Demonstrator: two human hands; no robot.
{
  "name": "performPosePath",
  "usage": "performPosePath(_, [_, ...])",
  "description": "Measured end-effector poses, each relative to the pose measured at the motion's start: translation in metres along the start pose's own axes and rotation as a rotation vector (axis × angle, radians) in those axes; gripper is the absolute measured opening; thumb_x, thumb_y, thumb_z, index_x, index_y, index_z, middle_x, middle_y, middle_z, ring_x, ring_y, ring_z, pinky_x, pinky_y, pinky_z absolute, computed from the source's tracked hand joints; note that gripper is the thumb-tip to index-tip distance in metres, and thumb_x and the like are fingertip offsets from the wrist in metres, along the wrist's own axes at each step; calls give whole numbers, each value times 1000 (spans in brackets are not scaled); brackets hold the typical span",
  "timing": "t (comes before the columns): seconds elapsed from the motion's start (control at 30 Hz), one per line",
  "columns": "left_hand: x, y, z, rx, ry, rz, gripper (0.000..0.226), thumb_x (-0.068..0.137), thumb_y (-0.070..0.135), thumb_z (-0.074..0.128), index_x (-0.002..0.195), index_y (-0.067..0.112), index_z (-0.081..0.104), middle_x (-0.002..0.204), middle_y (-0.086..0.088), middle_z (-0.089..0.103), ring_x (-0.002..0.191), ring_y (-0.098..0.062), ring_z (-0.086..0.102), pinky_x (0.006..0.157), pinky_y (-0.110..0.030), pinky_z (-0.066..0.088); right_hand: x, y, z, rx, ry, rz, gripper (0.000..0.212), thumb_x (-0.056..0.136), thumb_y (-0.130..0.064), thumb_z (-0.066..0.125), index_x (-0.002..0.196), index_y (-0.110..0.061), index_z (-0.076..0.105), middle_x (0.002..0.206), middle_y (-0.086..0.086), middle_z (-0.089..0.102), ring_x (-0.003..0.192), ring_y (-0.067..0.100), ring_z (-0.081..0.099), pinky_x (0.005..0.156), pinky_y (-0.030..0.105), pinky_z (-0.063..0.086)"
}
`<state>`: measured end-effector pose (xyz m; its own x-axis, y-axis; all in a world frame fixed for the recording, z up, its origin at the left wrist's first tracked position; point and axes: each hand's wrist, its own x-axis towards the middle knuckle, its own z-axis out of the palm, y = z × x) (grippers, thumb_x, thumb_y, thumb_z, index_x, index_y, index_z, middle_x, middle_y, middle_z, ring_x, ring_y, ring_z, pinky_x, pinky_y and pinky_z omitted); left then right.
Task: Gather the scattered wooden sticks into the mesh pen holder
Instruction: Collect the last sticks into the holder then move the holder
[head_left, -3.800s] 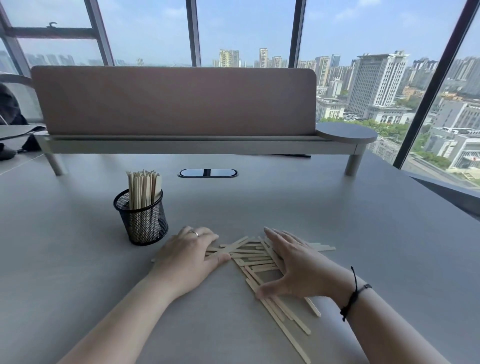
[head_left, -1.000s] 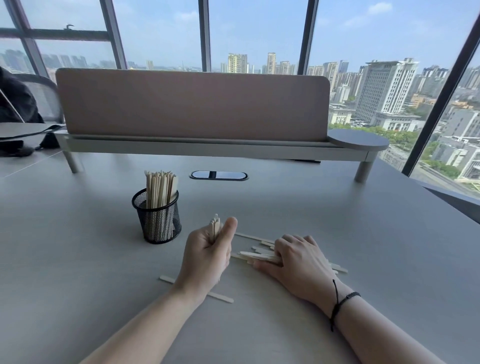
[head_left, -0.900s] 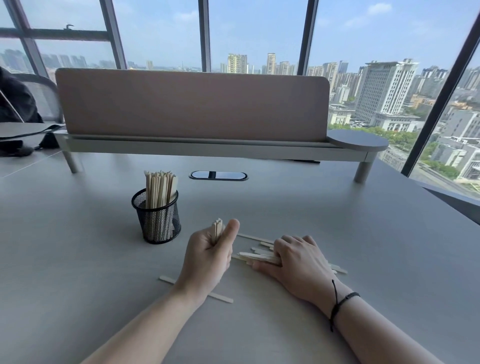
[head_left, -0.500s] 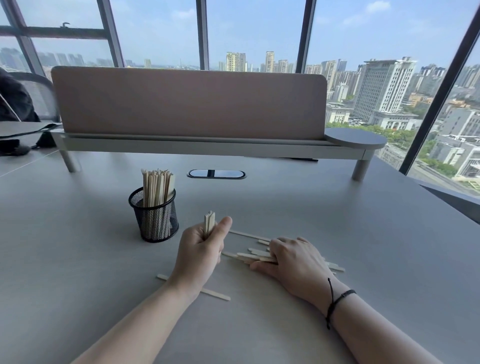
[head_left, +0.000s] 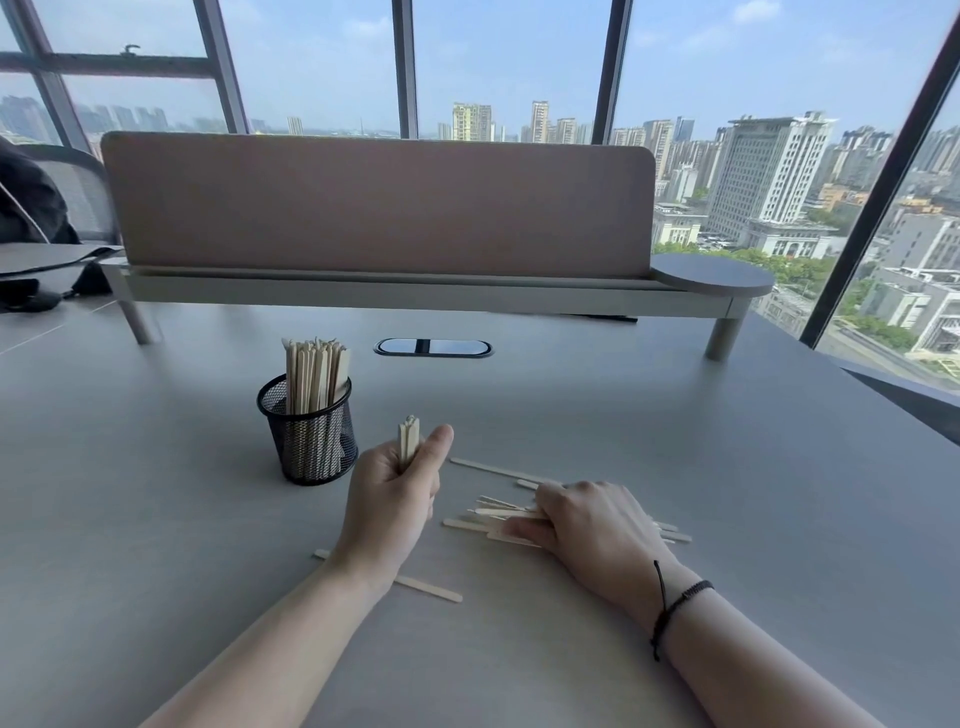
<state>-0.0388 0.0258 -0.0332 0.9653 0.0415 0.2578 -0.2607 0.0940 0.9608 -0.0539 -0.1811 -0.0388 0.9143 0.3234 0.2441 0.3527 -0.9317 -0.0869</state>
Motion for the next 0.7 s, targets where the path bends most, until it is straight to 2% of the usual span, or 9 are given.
performPosePath(0.07, [0, 2, 0, 8, 4, 2, 56, 87, 38, 64, 57, 22, 20, 50, 4, 22, 44, -14, 15, 46, -27, 13, 1, 2, 3, 7, 33, -25, 64, 89, -77, 25, 76, -17, 45, 81, 9, 66, 81, 39, 60, 58, 38, 31])
performPosePath(0.13, [0, 2, -1, 11, 12, 4, 56, 87, 39, 64, 57, 21, 20, 50, 4, 22, 44, -14, 16, 47, -28, 13, 1, 6, 7, 16, 119, -57, 69, 84, -80, 15, 69, -18, 40, 68, 8, 63, 69, 40, 59, 52, 36, 31])
performPosePath(0.23, [1, 4, -2, 4, 25, 1, 54, 88, 40, 63, 53, 25, 23, 49, 6, 23, 43, -12, 16, 45, -24, 15, 1, 11, 5, 94, 319, -51, 59, 92, -71, 31, 63, -20, 33, 45, 0, 44, 44, 36, 46, 39, 35, 34])
performPosePath(0.4, [1, 5, -2, -6, 30, -6, 58, 90, 40, 68, 51, 26, 27, 49, 7, 24, 44, -12, 16, 45, -24, 15, 3, -2, -12, 299, 421, 72, 63, 89, -74, 38, 64, -16, 37, 44, 2, 40, 46, 32, 36, 41, 37, 35])
performPosePath(0.47, [1, 5, -2, 5, 31, -9, 57, 91, 38, 67, 51, 26, 27, 50, 5, 23, 44, -13, 16, 46, -25, 14, 5, -15, -20, 410, 400, 117, 62, 83, -74, 50, 62, -17, 34, 45, 0, 37, 47, 26, 33, 46, 38, 37])
performPosePath(0.57, [0, 5, -1, 8, 41, -18, 59, 97, 29, 64, 49, 24, 30, 48, 3, 26, 41, -13, 18, 45, -25, 15, 9, -38, -35, 642, 416, 170, 62, 79, -51, 74, 58, -19, 25, 48, -6, 24, 47, 13, 23, 44, 26, 23])
performPosePath(0.63, [-1, 6, 0, 1, 41, -29, 58, 98, 26, 62, 53, 18, 27, 48, -1, 26, 42, -14, 19, 46, -30, 14, 14, -52, -44, 915, 419, 191, 62, 86, -38, 72, 55, -16, 24, 49, -3, 23, 44, 12, 21, 42, 22, 22])
performPosePath(0.7, [-2, 8, 0, -5, 43, -43, 57, 98, 25, 62, 55, 15, 27, 47, -3, 25, 44, -15, 20, 47, -38, 15, 18, -63, -49, 1251, 378, 203, 61, 92, -34, 67, 56, -10, 24, 49, 7, 23, 42, 18, 21, 41, 24, 21])
